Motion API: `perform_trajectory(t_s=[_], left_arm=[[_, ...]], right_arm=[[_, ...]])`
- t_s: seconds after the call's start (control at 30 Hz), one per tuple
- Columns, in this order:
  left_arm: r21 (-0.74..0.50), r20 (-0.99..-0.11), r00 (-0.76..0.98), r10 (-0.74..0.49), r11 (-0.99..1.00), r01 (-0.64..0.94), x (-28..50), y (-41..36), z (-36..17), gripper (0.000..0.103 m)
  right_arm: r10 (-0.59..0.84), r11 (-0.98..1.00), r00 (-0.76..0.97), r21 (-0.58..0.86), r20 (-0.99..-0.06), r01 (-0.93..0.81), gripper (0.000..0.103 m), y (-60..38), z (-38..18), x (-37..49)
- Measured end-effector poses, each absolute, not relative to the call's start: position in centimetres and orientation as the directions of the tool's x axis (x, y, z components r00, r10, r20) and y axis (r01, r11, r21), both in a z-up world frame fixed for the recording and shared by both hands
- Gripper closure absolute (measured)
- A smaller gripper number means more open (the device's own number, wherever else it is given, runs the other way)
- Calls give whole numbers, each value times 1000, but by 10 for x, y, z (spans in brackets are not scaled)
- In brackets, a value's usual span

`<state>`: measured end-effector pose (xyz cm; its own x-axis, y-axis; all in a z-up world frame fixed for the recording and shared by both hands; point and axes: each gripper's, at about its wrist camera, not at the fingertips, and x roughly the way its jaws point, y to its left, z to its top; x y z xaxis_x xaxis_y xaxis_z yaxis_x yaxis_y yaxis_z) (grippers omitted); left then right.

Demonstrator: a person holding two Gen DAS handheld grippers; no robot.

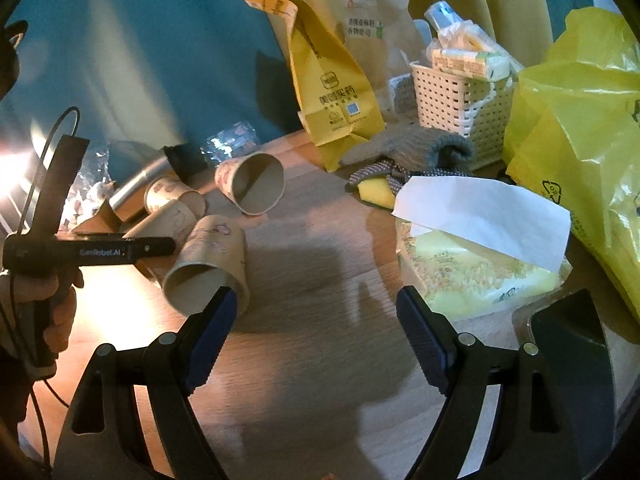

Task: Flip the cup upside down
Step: 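Reach the left tool to the plain beige cup lying sideways and grasp it, then lift the beige cup off the table with the left tool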

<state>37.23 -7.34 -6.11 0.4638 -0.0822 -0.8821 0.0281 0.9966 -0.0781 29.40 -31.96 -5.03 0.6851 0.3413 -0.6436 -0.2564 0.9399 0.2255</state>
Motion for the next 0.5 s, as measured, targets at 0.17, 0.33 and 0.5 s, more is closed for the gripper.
perform_trajectory(t_s=[0.17,0.33,0.5], left_arm=[[-114,-874,474,-104,994,8,329,-80,-50,38],[-165,-867,479,-133,986,-25,275,-81,-45,38],[-210,-865,477,-155,975,-64,231,-80,-46,38]], right_arm=[[360,933,686,220,-633,-286,19,-315,-42,273],[378,924,676,219,-632,-313,19,-311,-40,248],[398,913,669,205,-628,-352,19,-302,-36,222]])
